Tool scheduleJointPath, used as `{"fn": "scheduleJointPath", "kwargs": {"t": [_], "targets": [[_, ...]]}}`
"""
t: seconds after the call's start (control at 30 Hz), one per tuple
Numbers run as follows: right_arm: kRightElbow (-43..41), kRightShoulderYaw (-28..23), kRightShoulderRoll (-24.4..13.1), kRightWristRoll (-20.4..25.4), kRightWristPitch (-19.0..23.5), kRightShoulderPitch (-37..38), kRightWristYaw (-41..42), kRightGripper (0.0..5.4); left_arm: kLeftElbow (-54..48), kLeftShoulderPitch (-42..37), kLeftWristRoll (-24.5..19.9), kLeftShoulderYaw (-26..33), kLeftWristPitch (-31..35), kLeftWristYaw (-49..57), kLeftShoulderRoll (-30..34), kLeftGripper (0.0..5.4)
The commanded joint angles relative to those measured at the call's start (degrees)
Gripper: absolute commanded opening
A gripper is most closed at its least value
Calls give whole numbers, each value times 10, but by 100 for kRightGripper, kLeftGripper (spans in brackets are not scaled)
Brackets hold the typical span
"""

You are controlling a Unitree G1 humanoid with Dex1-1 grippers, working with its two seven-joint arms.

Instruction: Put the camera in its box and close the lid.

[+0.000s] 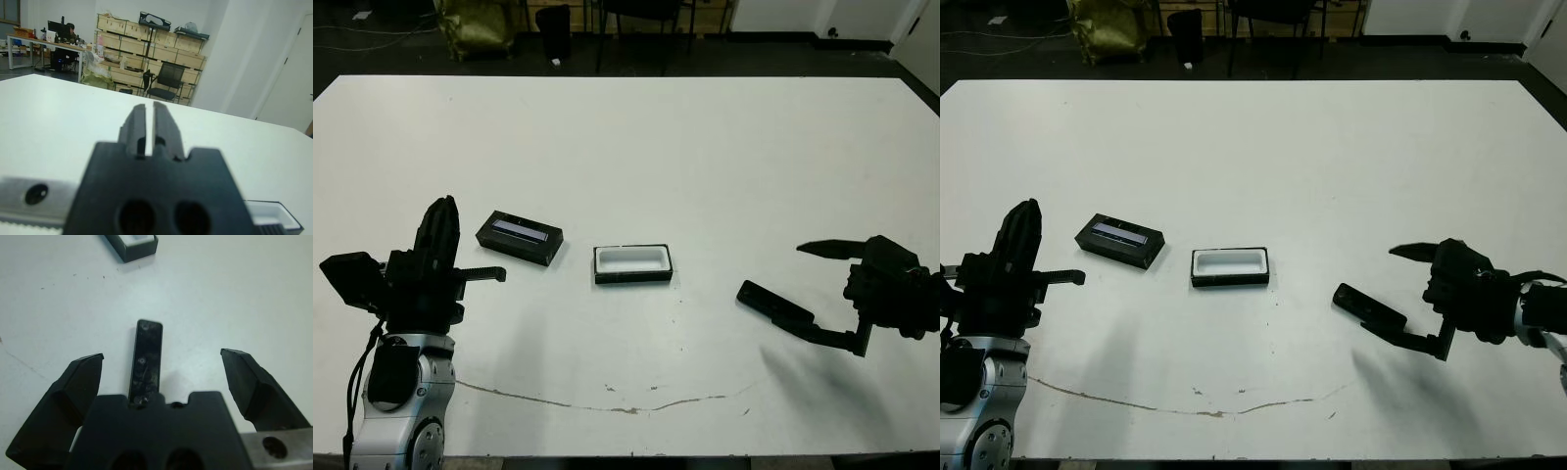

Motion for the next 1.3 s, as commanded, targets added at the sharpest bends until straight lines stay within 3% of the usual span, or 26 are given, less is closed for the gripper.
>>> {"fn": "scheduleJointPath", "kwargs": {"t": [0.03, 0.63, 0.77, 0.9, 1.03, 1.1, 1.3], "targets": [[47, 10, 21, 7, -7, 0, 10, 538, 3, 3, -4, 2, 14, 2, 1, 0], [178, 43, 59, -19, -104, -9, 34, 538, 1, 6, 2, 4, 13, -1, 4, 0], [155, 46, 54, -32, -82, 5, 5, 538, -1, 7, 2, 3, 11, 0, 2, 0], [131, 51, 50, -52, -71, 19, -25, 481, -2, 10, 1, 4, 12, -1, 2, 0], [186, 55, 67, -57, -127, 15, -26, 392, -2, 11, 2, 4, 12, 2, 1, 0], [189, 60, 63, -63, -133, 12, -28, 348, -4, 11, 2, 4, 14, 4, 1, 0], [198, 69, 53, -78, -159, 3, -20, 336, -8, 10, -4, 6, 17, 4, 2, 0]]}}
